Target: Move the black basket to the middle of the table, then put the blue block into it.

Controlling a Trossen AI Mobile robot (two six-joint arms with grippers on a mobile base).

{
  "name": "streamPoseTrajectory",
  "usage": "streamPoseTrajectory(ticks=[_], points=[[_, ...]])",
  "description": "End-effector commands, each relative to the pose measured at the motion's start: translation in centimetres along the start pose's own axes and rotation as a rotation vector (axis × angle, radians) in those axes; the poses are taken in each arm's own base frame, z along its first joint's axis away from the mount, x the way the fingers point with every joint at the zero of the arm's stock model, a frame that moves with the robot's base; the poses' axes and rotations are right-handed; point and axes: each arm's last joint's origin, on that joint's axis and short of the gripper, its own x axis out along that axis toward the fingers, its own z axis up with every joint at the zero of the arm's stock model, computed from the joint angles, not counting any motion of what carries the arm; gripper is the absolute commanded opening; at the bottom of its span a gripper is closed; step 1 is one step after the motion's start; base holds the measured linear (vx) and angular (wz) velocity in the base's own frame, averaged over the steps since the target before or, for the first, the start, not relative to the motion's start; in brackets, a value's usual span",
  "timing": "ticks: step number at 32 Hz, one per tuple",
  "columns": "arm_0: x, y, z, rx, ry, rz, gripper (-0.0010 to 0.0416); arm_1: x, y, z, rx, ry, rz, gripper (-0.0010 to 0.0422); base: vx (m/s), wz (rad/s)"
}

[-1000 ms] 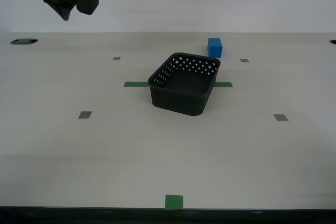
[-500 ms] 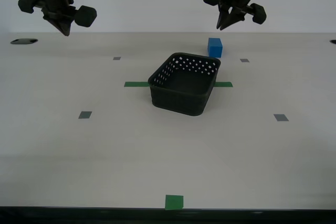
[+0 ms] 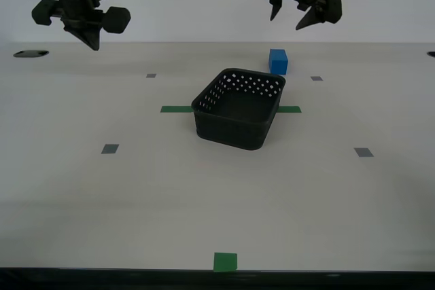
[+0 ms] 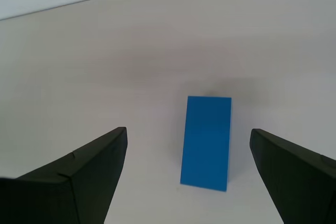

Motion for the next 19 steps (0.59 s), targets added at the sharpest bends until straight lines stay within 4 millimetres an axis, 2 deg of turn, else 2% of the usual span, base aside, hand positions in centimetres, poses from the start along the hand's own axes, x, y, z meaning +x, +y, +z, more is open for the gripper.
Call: streamPoseTrajectory(ticks=[1, 4, 7, 10, 13, 14, 15, 19], points=[[1.1, -0.3, -0.4, 0.015, 0.003, 0.004, 0.0318, -0.1, 0.0, 0.0, -0.004, -0.001, -0.004, 0.0000, 0.000, 0.000], [3.0, -1.0, -1.4, 0.029, 0.042, -0.002, 0.0338, -0.1, 0.0, 0.0, -0.003, 0.003, -0.005, 0.0000, 0.000, 0.000], [3.1, -1.0, -1.2, 0.022, 0.010, -0.018, 0.0359, -0.1, 0.0, 0.0, -0.003, -0.001, -0.005, 0.0000, 0.000, 0.000], [3.4, -1.1, -1.3, 0.022, 0.013, -0.020, 0.0358, -0.1, -0.1, 0.1, -0.010, -0.005, -0.005, 0.0000, 0.000, 0.000], [6.0, -1.9, -2.7, 0.034, 0.062, -0.034, 0.0354, -0.1, -0.1, 0.1, -0.009, -0.007, -0.007, 0.0000, 0.000, 0.000], [6.0, -1.9, -2.7, 0.036, 0.079, -0.041, 0.0353, -0.1, -0.1, 0.0, -0.009, -0.002, -0.008, 0.0000, 0.000, 0.000], [6.9, -2.0, -3.0, 0.037, 0.093, -0.036, 0.0353, -0.1, -0.1, 0.0, -0.009, -0.002, -0.007, 0.0000, 0.000, 0.000], [7.2, -1.7, -3.0, 0.033, 0.101, -0.043, 0.0353, -0.1, -0.1, 0.2, -0.010, -0.012, -0.012, 0.0000, 0.000, 0.000]])
